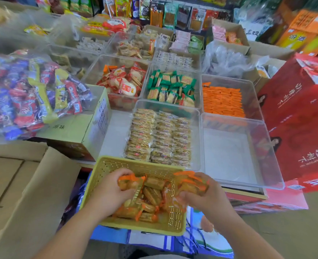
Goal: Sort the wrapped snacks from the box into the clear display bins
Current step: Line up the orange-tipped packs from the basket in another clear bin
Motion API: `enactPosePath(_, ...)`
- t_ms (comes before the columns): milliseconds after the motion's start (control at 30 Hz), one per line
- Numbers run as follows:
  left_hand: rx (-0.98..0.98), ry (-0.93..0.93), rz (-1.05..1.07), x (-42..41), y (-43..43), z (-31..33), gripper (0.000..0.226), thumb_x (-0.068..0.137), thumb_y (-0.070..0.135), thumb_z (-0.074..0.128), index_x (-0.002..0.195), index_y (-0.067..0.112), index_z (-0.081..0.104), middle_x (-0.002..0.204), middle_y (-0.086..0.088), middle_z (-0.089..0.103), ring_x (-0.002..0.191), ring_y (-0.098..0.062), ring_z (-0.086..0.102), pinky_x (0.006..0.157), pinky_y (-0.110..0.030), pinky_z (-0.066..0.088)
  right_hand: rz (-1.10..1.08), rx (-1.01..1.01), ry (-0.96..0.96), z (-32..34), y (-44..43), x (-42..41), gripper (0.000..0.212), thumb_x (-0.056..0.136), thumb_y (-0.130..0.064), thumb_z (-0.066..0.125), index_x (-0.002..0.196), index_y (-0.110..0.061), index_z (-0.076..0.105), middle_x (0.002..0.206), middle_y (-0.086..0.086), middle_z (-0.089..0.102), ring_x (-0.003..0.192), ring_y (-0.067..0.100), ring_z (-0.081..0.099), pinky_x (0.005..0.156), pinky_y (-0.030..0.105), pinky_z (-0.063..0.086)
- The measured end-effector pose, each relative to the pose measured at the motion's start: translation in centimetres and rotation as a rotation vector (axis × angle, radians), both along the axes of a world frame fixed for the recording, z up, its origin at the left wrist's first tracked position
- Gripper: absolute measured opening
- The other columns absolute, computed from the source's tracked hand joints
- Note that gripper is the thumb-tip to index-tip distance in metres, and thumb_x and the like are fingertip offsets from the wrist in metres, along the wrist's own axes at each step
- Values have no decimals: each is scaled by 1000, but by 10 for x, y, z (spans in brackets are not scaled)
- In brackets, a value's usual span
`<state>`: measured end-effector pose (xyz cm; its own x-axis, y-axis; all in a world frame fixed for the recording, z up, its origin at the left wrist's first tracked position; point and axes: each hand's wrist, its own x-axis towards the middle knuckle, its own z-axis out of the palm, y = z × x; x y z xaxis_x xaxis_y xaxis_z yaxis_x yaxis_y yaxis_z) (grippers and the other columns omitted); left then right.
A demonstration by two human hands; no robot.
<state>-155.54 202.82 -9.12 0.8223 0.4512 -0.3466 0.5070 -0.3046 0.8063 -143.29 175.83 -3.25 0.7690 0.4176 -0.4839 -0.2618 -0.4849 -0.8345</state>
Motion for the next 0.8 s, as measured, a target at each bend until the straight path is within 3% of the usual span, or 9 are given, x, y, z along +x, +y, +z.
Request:
enactPosePath(67,-186,-70,174,6,-20,17,55,71,17,87,110,49,66,92,13,74,52,-20,62,48,-37,52,-112,241,205,6,-21,3,75,58,-31,91,125,-16,61,95,16,76,66,21,73,52,27,54)
enactPosePath(167,-338,-147,254,25,-68,34,58,73,16,87,112,52,64,85,3,77,49,-22,62,43,-34,51,-139,495,448,6,-48,15,72,68,-27,88,125,5,57,89,29,65,60,32,65,47,30,48)
enactPosePath(267,-368,-191,332,55,-126,39,56,76,13,88,106,55,66,93,18,75,74,-7,74,54,-29,61,-85,482,526,0,-70,39,69,70,-41,86,121,0,64,86,25,64,61,31,63,55,34,37)
enactPosePath(400,-378,-138,432,91,-209,38,60,62,38,89,113,55,63,110,9,75,97,-20,74,74,-43,63,26,446,567,-5,-99,75,64,68,-50,86,117,-12,71,89,21,66,79,39,53,71,47,31)
enactPosePath(467,-416,-158,519,102,-242,40,61,54,53,83,113,52,65,110,0,76,96,-27,74,76,-49,62,85,455,609,-3,-117,89,61,75,-47,80,119,-7,69,84,26,62,70,38,52,62,54,33)
enactPosePath(533,-500,-185,580,112,-269,44,57,56,57,84,110,47,68,105,-9,77,90,-33,76,77,-57,62,110,461,652,-1,-133,101,62,75,-45,78,120,-4,68,91,32,59,71,43,50,56,47,39)
enactPosePath(600,-494,-182,599,119,-293,49,55,56,56,86,107,45,70,98,-8,79,82,-32,77,68,-50,63,101,431,694,-1,-146,109,62,71,-44,74,115,1,69,94,35,57,78,49,44,55,42,35)
enactPosePath(700,-550,-210,698,125,-320,54,37,62,37,95,93,38,75,91,-12,79,74,-32,77,57,-41,61,146,426,757,0,-157,112,56,78,-41,60,114,0,70,100,34,62,79,47,48,53,40,30)
enactPosePath(800,-587,-235,772,123,-331,59,31,62,38,83,92,35,76,92,-18,78,77,-37,76,72,-54,62,193,503,866,0,-165,114,42,88,-31,51,120,-13,73,117,22,70,89,38,68,54,35,52)
